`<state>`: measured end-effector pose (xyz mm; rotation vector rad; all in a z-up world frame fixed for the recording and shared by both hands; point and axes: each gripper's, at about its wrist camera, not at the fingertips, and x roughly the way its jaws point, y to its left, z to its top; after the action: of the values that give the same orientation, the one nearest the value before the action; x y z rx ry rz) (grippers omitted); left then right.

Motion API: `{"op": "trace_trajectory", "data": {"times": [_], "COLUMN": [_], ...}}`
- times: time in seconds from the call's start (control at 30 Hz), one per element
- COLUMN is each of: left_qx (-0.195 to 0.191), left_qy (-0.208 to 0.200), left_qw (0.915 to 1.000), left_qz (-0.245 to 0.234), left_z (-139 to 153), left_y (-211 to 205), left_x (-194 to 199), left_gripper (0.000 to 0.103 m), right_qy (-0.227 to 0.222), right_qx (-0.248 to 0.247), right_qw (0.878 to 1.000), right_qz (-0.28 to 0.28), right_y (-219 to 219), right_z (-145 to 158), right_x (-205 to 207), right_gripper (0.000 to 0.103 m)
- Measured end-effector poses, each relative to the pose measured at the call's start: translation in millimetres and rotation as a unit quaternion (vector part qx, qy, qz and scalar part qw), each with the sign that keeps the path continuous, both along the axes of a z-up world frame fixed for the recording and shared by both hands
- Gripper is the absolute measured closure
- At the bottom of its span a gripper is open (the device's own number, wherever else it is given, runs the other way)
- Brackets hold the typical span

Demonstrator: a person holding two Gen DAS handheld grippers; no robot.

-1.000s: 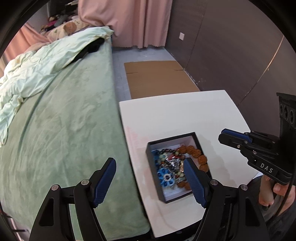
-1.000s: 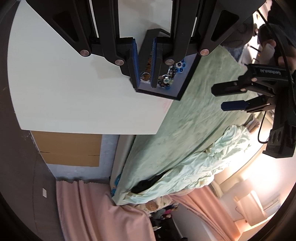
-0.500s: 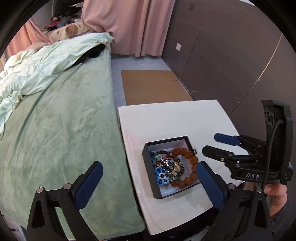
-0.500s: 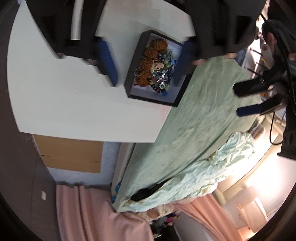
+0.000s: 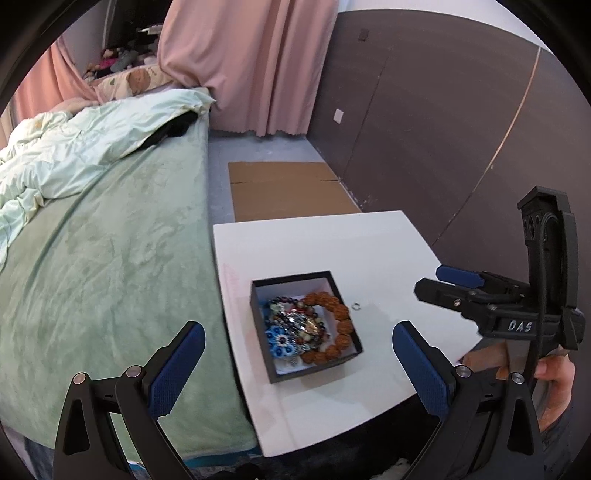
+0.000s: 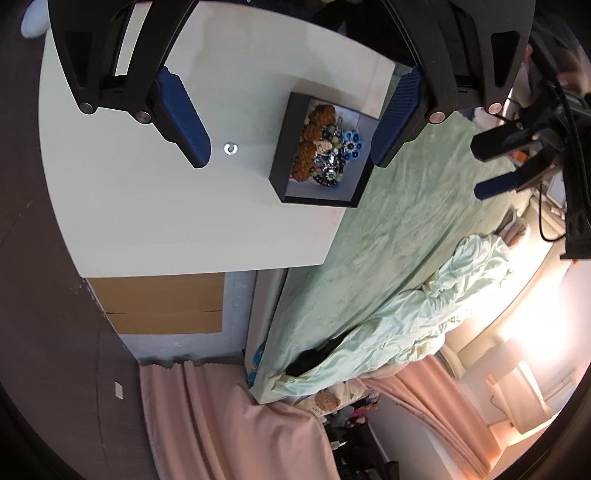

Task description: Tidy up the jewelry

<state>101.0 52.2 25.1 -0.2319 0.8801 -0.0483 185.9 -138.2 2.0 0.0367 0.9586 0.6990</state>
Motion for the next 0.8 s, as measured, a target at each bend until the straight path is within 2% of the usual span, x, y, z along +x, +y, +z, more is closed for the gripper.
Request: {"op": "trace_trajectory", "data": {"times": [0.27, 0.47, 0.63, 0.73, 0.8], "left_qx": [0.012, 0.012, 0.019, 0.021, 0.019], "left_qy": [-0.016, -0.029, -0.039, -0.045, -0.043], "left_qw": [0.9998, 0.9995, 0.9990, 0.9988, 0.9989], "left_qz": [-0.007, -0.005, -0.009, -0.004, 0.003], "left_z": [0.2, -4.0, -8.8, -15.1, -21.5], "left_y": [-19.7, -27.7, -34.1, -33.5, -30.7], "left_x": [-18.0, -33.4, -47.0, -53.9, -55.6], "left_gripper": [0.001, 0.001, 0.001, 0.001, 0.001], "right_qy": [0.008, -0.001, -0.012, -0.016, -0.004], "right_qx": [0.041, 0.065, 0.057, 0.030, 0.006], "right_qw": [0.999, 0.997, 0.998, 0.999, 0.999], "right_qz": [-0.027, -0.031, -0.038, -0.038, -0.039], "right_y": [-56.6, -76.9, -84.8, -77.6, -70.3], "right_z": [3.5, 9.9, 5.8, -6.8, -20.9], "right_x": [-20.4, -33.1, -42.6, -38.2, -27.3], "right_gripper": [0.013, 0.013, 0.013, 0.013, 0.015]}}
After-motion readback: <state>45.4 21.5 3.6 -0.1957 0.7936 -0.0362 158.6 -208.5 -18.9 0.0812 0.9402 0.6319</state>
